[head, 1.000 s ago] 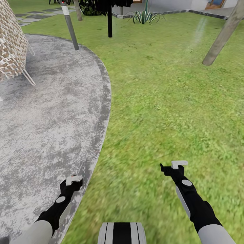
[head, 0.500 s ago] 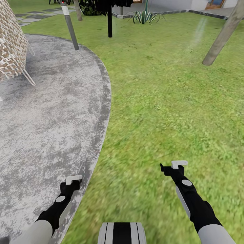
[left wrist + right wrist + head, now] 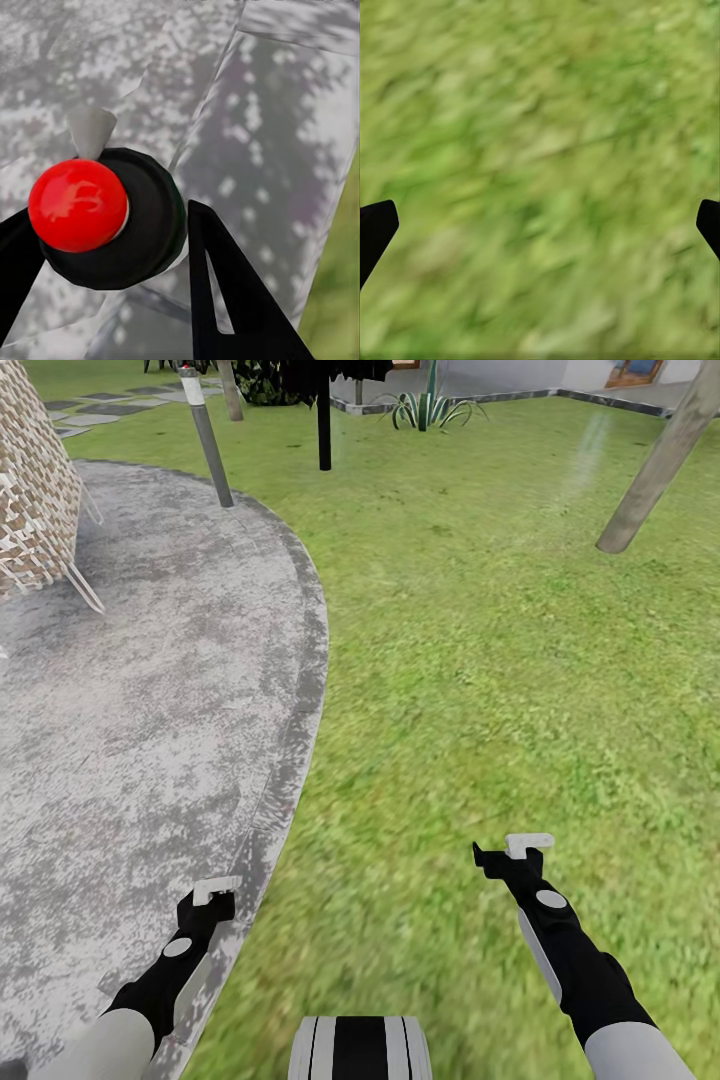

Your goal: In the garden, pick up the pesticide atomizer on the floor and spray pesticide onto both trees until each tree trunk is fully covered.

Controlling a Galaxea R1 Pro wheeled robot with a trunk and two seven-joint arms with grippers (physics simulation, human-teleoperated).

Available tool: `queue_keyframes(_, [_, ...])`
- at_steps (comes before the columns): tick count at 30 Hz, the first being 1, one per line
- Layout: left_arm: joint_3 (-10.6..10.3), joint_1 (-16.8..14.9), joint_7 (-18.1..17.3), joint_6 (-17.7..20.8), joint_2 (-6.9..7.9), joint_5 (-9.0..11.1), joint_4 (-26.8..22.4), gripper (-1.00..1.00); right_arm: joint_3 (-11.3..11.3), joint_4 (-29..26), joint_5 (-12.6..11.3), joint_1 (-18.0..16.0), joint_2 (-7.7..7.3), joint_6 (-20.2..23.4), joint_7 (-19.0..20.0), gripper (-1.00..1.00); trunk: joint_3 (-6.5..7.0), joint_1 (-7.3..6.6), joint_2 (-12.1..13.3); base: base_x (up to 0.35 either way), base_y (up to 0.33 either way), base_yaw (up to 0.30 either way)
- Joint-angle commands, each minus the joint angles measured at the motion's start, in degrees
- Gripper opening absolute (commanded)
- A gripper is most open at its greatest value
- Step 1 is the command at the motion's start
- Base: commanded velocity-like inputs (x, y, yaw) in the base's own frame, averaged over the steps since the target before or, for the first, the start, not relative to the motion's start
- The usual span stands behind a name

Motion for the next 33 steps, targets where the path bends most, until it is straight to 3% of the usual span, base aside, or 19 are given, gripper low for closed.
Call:
queue_keyframes(1, [0.0, 0.0, 0.1, -0.2, 0.00, 0.1, 0.0, -1.00, 0.1, -0.1, 0.1, 0.0, -0.02, 0.4, -0.2, 1.00, -0.03, -0.01, 0.0, 0.000, 0.000, 0.000])
queue_keyframes(11, [0.0, 0.0, 0.1, -0.2, 0.00, 0.1, 0.0, -1.00, 0.1, -0.1, 0.1, 0.0, -0.02, 0.3, -0.2, 1.00, -0.03, -0.01, 0.0, 0.000, 0.000, 0.000])
queue_keyframes(30, [0.0, 0.0, -0.3, 0.5, 0.75, -0.1, 0.8, -1.00, 0.1, 0.1, 0.1, 0.0, -0.04, 0.3, -0.3, 1.00, 4.18, -0.50, 0.2, 0.000, 0.000, 0.000])
queue_keyframes(33, [0.0, 1.9, -0.1, 0.8, 1.22, -0.2, 0.9, -1.00, 0.0, 0.2, 0.2, 0.0, -0.04, 0.2, -0.5, 1.00, 4.84, -0.58, 0.3, 0.000, 0.000, 0.000])
